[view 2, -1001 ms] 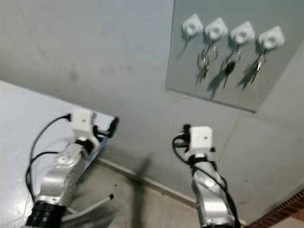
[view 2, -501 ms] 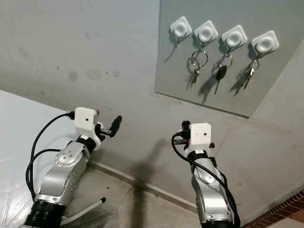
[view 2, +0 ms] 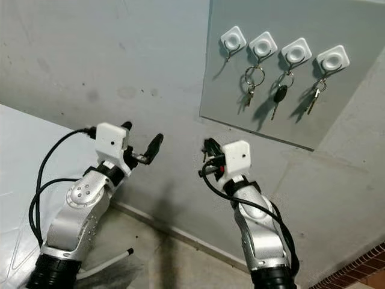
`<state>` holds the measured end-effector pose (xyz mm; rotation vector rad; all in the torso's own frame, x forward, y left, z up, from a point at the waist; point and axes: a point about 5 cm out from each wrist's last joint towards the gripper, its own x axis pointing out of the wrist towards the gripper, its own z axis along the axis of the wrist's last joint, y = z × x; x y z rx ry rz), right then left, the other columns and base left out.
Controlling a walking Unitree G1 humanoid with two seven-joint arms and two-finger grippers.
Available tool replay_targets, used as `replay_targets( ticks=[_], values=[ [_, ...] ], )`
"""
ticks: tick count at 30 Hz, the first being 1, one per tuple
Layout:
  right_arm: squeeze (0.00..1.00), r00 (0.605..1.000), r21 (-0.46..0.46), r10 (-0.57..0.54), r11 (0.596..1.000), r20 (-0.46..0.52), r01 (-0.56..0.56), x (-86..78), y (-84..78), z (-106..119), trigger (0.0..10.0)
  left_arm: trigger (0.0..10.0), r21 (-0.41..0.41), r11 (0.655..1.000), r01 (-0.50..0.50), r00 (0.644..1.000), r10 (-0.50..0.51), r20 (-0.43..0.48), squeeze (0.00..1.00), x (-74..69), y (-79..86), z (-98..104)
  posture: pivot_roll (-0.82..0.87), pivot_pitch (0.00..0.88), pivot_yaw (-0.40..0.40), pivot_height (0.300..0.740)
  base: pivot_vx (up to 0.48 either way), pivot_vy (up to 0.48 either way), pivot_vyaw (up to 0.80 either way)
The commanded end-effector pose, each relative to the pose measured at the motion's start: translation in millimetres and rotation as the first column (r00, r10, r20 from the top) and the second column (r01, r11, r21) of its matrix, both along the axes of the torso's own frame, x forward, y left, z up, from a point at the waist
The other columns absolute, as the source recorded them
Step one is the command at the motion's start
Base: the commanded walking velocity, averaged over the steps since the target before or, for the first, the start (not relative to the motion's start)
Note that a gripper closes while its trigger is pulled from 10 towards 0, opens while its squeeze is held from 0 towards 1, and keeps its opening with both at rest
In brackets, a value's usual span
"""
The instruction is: Hang keys on a hook
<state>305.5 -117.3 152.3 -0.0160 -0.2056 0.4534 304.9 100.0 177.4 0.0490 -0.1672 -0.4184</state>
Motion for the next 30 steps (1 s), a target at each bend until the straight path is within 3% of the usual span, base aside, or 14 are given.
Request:
replay_targets(
  ticks=[1, 7, 17, 28, 30],
  values=[
    [0.0, 0.997, 0.017, 0.048, 0.999, 0.052, -0.049, 1.9, 7.6, 17.6, 10.0, 10.0, 0.003, 1.0, 0.03, 0.999, -0.03, 0.03, 0.0, -2.1, -5.9, 11.2, 0.04, 0.0, -0.04, 0.74, 0.0, 0.0, 0.0],
    [0.0, 0.989, 0.03, 0.1, 0.994, 0.111, -0.104, 8.3, 17.0, 38.8, 10.0, 10.0, -0.016, 0.997, 0.072, 0.995, -0.071, 0.073, 0.0, -6.3, -15.3, 33.5, 0.05, 0.0, -0.044, 0.74, 0.0, 0.0, 0.0],
    [0.0, 0.974, 0.056, 0.118, 0.99, 0.195, -0.131, 25.3, 23.3, 70.3, 10.0, 10.0, -0.012, 0.994, 0.106, 0.992, -0.105, 0.067, 0.0, -10.2, -21.5, 38.8, 0.04, 0.0, -0.04, 0.74, 0.0, 0.0, 0.0],
    [0.0, 0.972, 0.114, 0.025, 0.992, 0.232, -0.052, 44.4, 9.8, 89.9, 10.0, 10.0, -0.013, 0.993, 0.118, 0.991, -0.117, 0.068, 0.0, -10.1, -22.3, 45.5, 0.05, 0.0, -0.038, 0.74, 0.0, 0.0, 0.0],
    [0.0, 0.977, 0.185, -0.014, 0.982, 0.214, -0.026, 51.9, 4.8, 94.3, 10.0, 10.0, -0.04, 0.992, 0.121, 0.991, -0.119, 0.057, 0.0, -8.3, -22.5, 47.6, 0.05, 0.0, -0.037, 0.74, 0.0, 0.0, 0.0]
  ],
)
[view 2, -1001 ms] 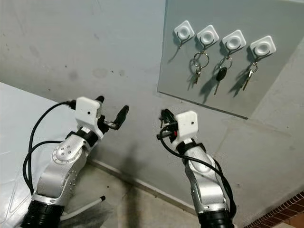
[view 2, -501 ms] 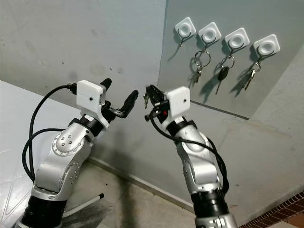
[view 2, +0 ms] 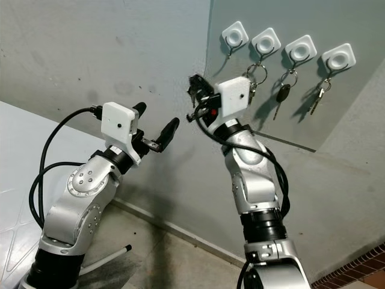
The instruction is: Hang keys on a hook
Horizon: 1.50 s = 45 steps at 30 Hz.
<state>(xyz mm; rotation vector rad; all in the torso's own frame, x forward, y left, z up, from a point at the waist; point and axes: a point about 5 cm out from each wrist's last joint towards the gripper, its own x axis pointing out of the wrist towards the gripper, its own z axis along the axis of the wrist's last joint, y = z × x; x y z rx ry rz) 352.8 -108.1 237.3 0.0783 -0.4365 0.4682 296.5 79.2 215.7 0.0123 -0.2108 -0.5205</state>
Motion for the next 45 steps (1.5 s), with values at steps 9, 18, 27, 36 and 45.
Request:
replay_targets(
  ticks=[9, 18, 27, 36, 45],
  values=[
    [0.0, 0.999, 0.159, -0.052, 0.986, -0.006, 0.052, 17.6, -9.4, 19.8, 10.0, 10.0, -0.006, 1.0, 0.016, 0.999, -0.015, 0.03, 0.0, 3.2, -2.4, 12.8, 0.04, 0.0, -0.033, 0.74, 0.0, 0.0, 0.0],
    [0.0, 0.999, 0.202, -0.05, 0.978, -0.007, 0.05, 21.6, -12.4, 25.0, 10.0, 10.0, -0.007, 1.0, 0.013, 1.0, -0.013, 0.028, 0.0, 3.2, -2.6, 13.0, 0.05, 0.0, -0.039, 0.74, 0.0, 0.0, 0.0],
    [0.0, 0.999, 0.279, 0.007, 0.96, 0.052, -0.022, 18.2, -15.4, 33.1, 10.0, 10.0, -0.012, 1.0, 0.007, 1.0, -0.007, 0.024, 0.0, 2.5, -1.6, 13.3, 0.05, 0.0, -0.036, 0.74, 0.0, 0.0, 0.0],
    [0.0, 0.998, 0.276, 0.028, 0.96, 0.051, -0.041, 16.0, -17.4, 28.5, 10.0, 10.0, -0.012, 1.0, 0.013, 1.0, -0.013, 0.022, 0.0, 3.4, -2.8, 14.0, 0.04, 0.0, -0.032, 0.74, 0.0, 0.0, 0.0],
    [0.0, 1.0, 0.298, 0.023, 0.954, 0.014, -0.027, 16.8, -19.2, 22.8, 10.0, 10.0, -0.021, 1.0, 0.013, 1.0, -0.013, 0.018, 0.0, 3.1, -2.6, 14.8, 0.04, 0.0, -0.033, 0.74, 0.0, 0.0, 0.0]
  ],
)
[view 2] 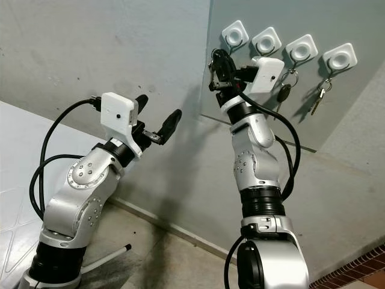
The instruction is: Hang keys on a hook
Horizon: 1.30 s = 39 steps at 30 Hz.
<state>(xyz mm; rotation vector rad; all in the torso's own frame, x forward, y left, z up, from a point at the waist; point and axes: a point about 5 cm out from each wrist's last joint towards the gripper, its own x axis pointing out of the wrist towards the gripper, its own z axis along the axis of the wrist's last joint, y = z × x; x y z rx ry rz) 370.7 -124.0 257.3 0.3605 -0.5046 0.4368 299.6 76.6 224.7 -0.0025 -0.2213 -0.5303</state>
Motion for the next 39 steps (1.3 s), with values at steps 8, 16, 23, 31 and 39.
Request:
replay_targets(
  ticks=[8, 16, 23, 31, 39],
  values=[
    [0.0, 0.994, 0.072, -0.063, 0.995, -0.084, 0.069, 3.3, -12.3, -9.2, 10.0, 10.0, -0.012, 1.0, -0.002, 1.0, 0.002, 0.005, 0.0, 0.1, 0.8, 5.7, 0.04, 0.001, -0.034, 0.74, 0.0, 0.0, 0.0],
    [0.0, 0.992, 0.099, -0.084, 0.991, -0.097, 0.094, 4.1, -18.1, -9.8, 10.0, 10.0, -0.014, 1.0, -0.001, 1.0, 0.001, 0.001, 0.0, 0.6, 1.0, 6.0, 0.04, 0.0, -0.031, 0.74, 0.0, 0.0, 0.0],
    [0.0, 0.995, 0.108, -0.071, 0.991, -0.071, 0.079, 2.3, -17.2, -6.4, 10.0, 10.0, -0.015, 1.0, 0.001, 1.0, -0.001, 0.001, 0.0, 0.4, 0.9, 6.3, 0.04, 0.002, -0.03, 0.74, 0.0, 0.0, 0.0],
    [0.0, 0.999, 0.103, -0.01, 0.995, -0.033, 0.013, -2.2, -12.0, -3.5, 10.0, 10.0, -0.017, 1.0, -0.002, 1.0, 0.002, 0.001, 0.0, 1.1, 1.4, 6.8, 0.05, 0.0, -0.03, 0.74, 0.0, 0.0, 0.0],
    [0.0, 1.0, 0.127, 0.009, 0.992, -0.012, -0.007, -4.6, -11.6, -0.1, 10.0, 10.0, -0.019, 1.0, -0.003, 1.0, 0.003, 0.0, 0.0, 1.3, 1.5, 7.1, 0.05, 0.001, -0.029, 0.74, 0.0, 0.0, 0.0]
  ],
)
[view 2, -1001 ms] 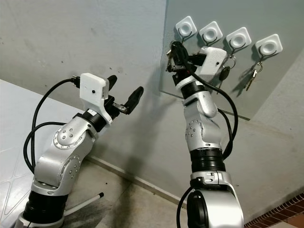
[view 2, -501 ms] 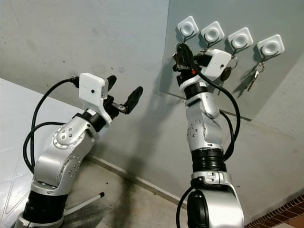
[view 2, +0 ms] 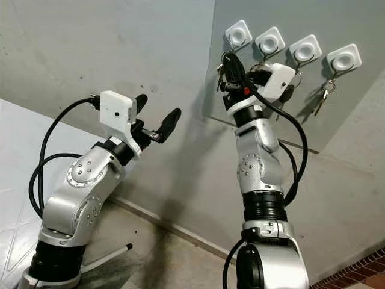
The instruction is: Hang keys on a hook
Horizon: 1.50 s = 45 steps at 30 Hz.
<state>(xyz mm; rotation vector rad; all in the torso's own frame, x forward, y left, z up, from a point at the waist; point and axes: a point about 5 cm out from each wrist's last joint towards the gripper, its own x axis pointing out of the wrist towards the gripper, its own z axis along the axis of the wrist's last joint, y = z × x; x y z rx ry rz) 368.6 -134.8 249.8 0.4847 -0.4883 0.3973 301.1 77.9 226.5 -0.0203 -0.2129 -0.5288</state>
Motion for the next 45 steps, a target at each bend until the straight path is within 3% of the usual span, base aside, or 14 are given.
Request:
replay_targets(
  ticks=[1, 5, 8, 11, 17, 20, 26, 45],
  values=[
    [0.0, 0.999, 0.01, 0.009, 1.0, 0.034, -0.009, -2.6, -0.8, 7.8, 10.0, 10.0, -0.004, 1.0, -0.004, 1.0, 0.004, 0.013, 0.0, -0.2, 0.2, 5.3, 0.05, 0.001, -0.029, 0.74, 0.0, 0.0, 0.0],
    [0.0, 0.999, 0.012, 0.01, 1.0, 0.034, -0.01, -2.5, -1.0, 8.0, 10.0, 10.0, -0.006, 1.0, -0.004, 1.0, 0.004, 0.011, 0.0, -0.3, 0.0, 5.3, 0.05, 0.0, -0.032, 0.74, 0.0, 0.0, 0.0],
    [0.0, 0.996, -0.117, -0.012, 0.993, -0.092, 0.001, 5.7, 3.1, -11.1, 10.0, 10.0, -0.009, 1.0, -0.005, 1.0, 0.005, 0.011, 0.0, -0.5, -0.2, 5.7, 0.05, 0.0, -0.032, 0.74, 0.0, 0.0, 0.0],
    [0.0, 0.995, -0.146, -0.036, 0.989, -0.098, 0.021, 6.8, 2.9, -15.7, 10.0, 10.0, -0.012, 1.0, -0.005, 1.0, 0.005, 0.01, 0.0, -0.4, -0.4, 6.0, 0.05, 0.0, -0.034, 0.74, 0.0, 0.0, 0.0],
    [0.0, 0.994, -0.125, -0.009, 0.992, -0.106, -0.004, 5.9, 4.8, -16.7, 10.0, 10.0, -0.022, 1.0, -0.005, 1.0, 0.006, 0.009, 0.0, -0.3, -0.3, 6.8, 0.05, 0.0, -0.034, 0.74, 0.0, 0.0, 0.0],
    [0.0, 1.0, -0.036, 0.026, 0.999, -0.013, -0.027, 0.4, 3.7, -1.3, 10.0, 10.0, -0.02, 1.0, -0.005, 1.0, 0.005, 0.007, 0.0, 0.1, -0.5, 6.7, 0.05, 0.0, -0.035, 0.74, 0.0, 0.0, 0.0],
    [0.0, 0.998, 0.033, 0.034, 0.999, 0.061, -0.036, -3.8, -1.3, 11.5, 10.0, 10.0, -0.02, 1.0, -0.008, 1.0, 0.008, 0.007, 0.0, 0.4, -0.2, 6.6, 0.05, 0.0, -0.035, 0.74, 0.0, 0.0, 0.0],
    [0.0, 1.0, 0.101, 0.015, 0.995, 0.0, -0.015, 2.2, -7.9, 13.0, 10.0, 10.0, -0.023, 1.0, -0.012, 1.0, 0.012, 0.002, 0.0, 0.5, 0.8, 7.0, 0.05, 0.002, -0.034, 0.74, 0.0, 0.0, 0.0]
  ],
)
